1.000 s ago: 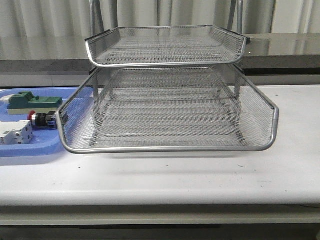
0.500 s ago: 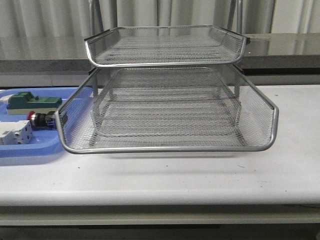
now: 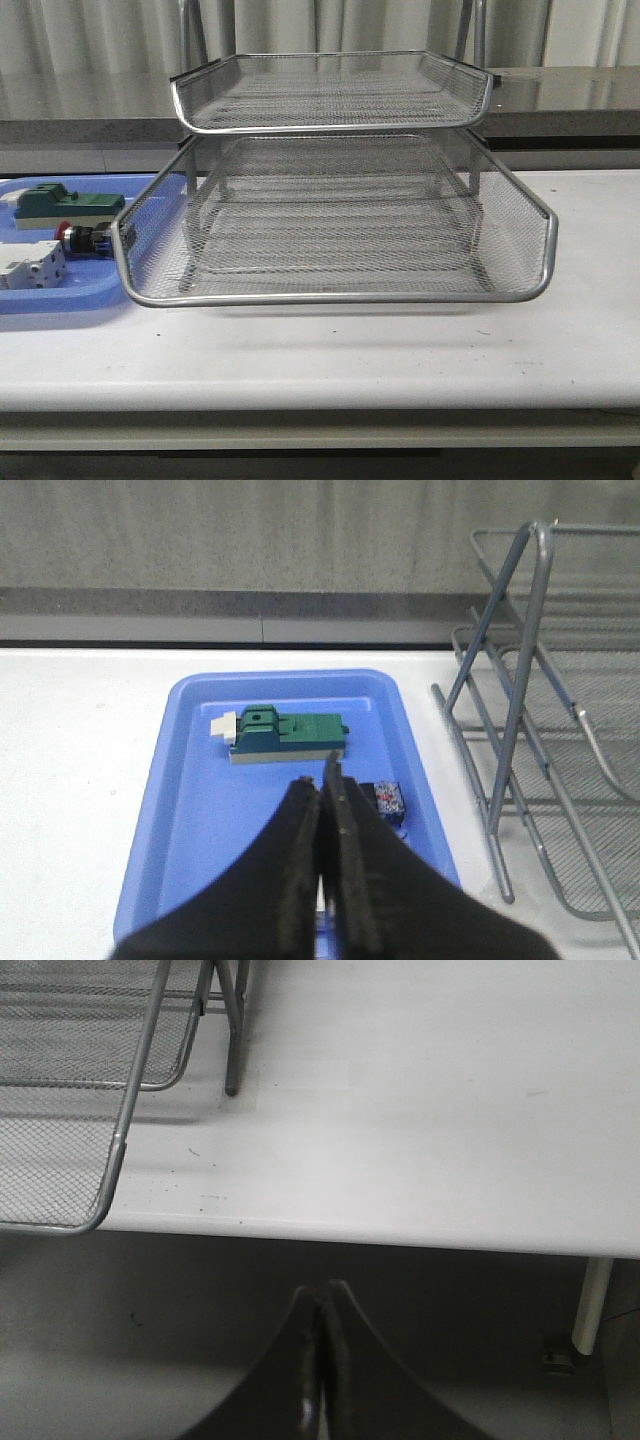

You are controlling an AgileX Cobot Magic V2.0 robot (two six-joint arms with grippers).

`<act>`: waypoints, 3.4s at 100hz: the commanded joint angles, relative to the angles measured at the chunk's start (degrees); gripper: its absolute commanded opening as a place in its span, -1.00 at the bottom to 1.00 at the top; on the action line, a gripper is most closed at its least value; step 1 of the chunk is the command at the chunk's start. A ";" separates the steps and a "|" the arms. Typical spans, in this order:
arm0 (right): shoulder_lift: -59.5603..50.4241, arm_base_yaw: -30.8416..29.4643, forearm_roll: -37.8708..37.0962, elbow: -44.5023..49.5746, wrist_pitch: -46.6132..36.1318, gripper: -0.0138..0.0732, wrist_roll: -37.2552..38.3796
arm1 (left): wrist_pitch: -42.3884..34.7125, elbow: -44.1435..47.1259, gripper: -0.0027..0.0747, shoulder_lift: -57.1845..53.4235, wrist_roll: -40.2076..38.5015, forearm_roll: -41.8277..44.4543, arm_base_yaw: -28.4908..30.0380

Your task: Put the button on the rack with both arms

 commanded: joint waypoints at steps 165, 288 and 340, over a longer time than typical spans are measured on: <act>-0.02 -0.45 -0.84 -1.87 -3.23 -0.85 -0.05 | 27.21 -50.50 0.72 48.23 32.59 -5.39 -0.34; -0.02 -0.45 -0.84 -1.87 -3.23 -0.85 -0.05 | 44.00 -73.99 0.72 80.34 64.50 -12.37 -0.59; -0.02 -0.45 -0.84 -1.87 -3.23 -0.85 -0.05 | 43.25 -73.99 0.72 84.14 65.31 -13.19 -1.11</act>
